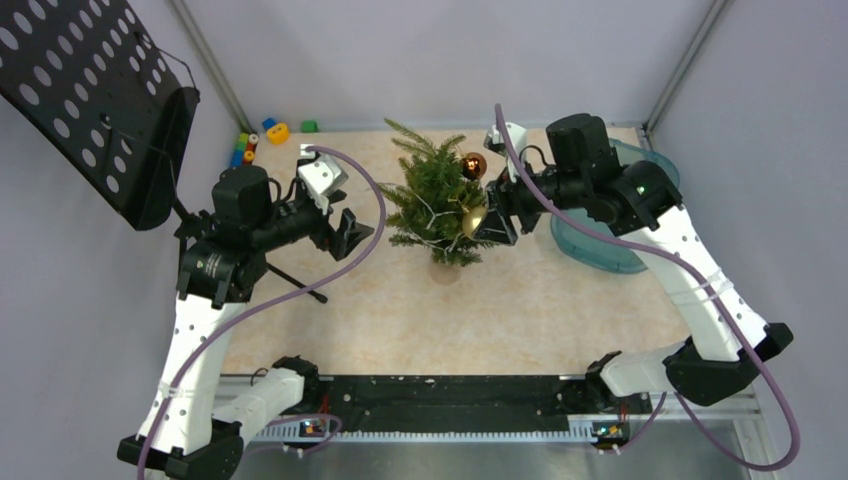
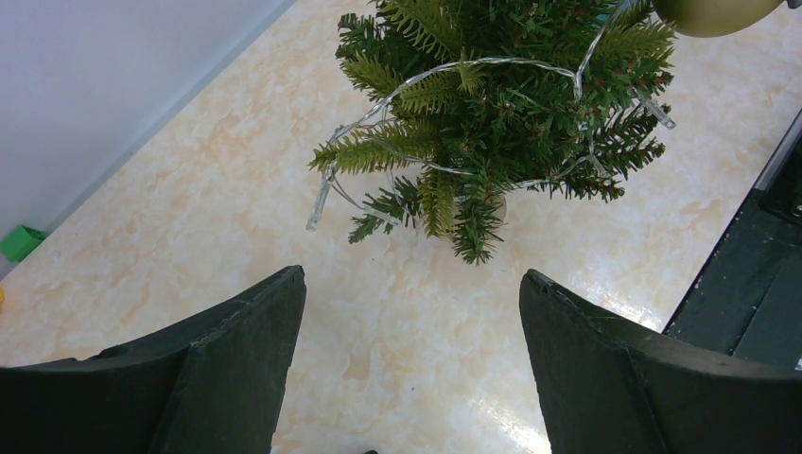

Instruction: Decorate the small christmas tree

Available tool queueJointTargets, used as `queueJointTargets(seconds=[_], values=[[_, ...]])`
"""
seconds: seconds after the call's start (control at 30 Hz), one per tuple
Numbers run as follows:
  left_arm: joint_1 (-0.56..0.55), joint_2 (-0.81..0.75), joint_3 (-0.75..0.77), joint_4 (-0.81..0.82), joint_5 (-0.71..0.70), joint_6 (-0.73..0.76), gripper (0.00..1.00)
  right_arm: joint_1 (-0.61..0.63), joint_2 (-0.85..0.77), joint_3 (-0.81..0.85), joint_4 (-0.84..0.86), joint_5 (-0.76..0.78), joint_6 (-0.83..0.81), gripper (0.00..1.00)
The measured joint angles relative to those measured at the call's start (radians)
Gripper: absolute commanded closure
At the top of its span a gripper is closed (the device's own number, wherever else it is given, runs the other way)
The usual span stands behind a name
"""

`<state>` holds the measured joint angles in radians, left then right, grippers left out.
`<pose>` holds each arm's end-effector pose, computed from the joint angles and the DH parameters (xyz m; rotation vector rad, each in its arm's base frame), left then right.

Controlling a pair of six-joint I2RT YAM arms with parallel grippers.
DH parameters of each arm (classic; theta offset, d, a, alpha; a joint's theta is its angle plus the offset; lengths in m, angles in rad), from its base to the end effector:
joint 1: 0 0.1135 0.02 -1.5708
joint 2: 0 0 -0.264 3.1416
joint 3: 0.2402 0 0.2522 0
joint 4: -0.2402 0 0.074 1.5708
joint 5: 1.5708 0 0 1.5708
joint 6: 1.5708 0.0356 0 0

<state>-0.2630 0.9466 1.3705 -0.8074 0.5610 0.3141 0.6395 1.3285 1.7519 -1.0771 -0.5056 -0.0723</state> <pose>0.1504 -0.0601 0.4442 0.8905 1.7080 -0.5120 0.1813 0.1564 0.4612 -1.0530 2.0093 0.8689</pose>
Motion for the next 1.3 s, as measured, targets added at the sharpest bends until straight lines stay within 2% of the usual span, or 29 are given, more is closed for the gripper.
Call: queueJointTargets(seconds=[0.2, 0.3, 0.43, 0.5, 0.9, 1.03, 1.1, 1.2, 1.3], values=[[0.000, 0.000, 0.000, 0.000, 0.000, 0.000, 0.12, 0.000, 0.000, -0.010, 0.006, -0.010, 0.007, 0.26], [0.000, 0.000, 0.000, 0.000, 0.000, 0.000, 0.12, 0.000, 0.000, -0.010, 0.014, -0.016, 0.013, 0.23], [0.000, 0.000, 0.000, 0.000, 0.000, 0.002, 0.12, 0.000, 0.000, -0.010, 0.015, -0.019, 0.016, 0.05], [0.000, 0.000, 0.000, 0.000, 0.000, 0.002, 0.12, 0.000, 0.000, -0.010, 0.015, -0.018, 0.019, 0.01], [0.000, 0.000, 0.000, 0.000, 0.000, 0.003, 0.12, 0.000, -0.062, 0.058, 0.064, 0.151, 0.039, 0.01], [0.000, 0.000, 0.000, 0.000, -0.001, 0.002, 0.12, -0.005, -0.097, 0.097, 0.102, 0.263, 0.051, 0.01], [0.000, 0.008, 0.000, 0.004, 0.000, -0.007, 0.12, -0.034, -0.101, 0.117, 0.121, 0.317, 0.068, 0.01], [0.000, 0.036, 0.000, 0.018, -0.006, -0.032, 0.12, -0.169, -0.102, 0.118, 0.182, 0.374, 0.102, 0.01], [0.000, 0.070, -0.001, 0.027, -0.053, -0.050, 0.12, -0.402, -0.120, 0.012, 0.303, 0.392, 0.156, 0.01]])
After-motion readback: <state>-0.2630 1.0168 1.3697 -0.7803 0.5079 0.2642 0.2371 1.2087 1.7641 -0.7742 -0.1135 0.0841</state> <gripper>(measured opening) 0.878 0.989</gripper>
